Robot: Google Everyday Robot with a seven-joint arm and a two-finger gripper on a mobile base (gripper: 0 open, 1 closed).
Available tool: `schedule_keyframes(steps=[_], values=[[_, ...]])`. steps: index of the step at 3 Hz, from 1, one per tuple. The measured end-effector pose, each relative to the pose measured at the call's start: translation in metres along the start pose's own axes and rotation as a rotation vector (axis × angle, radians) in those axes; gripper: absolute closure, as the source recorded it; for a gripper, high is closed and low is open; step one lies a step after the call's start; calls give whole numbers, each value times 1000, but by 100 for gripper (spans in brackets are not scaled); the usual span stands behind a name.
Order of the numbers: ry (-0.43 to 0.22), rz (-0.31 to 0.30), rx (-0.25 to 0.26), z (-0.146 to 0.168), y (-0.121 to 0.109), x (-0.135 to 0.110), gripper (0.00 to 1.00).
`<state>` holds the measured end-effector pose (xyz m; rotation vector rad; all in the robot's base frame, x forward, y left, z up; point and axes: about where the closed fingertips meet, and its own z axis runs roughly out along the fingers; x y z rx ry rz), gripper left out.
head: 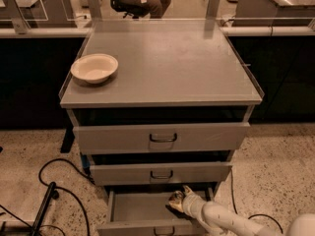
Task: Place coke can into bottom drawer
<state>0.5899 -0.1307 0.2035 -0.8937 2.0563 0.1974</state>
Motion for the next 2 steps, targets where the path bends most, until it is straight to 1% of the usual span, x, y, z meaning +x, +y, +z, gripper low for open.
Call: schedule_keyframes(steps=[1,2], values=[[0,0,0,0,0,0,0],[0,0,0,0,0,0,0]])
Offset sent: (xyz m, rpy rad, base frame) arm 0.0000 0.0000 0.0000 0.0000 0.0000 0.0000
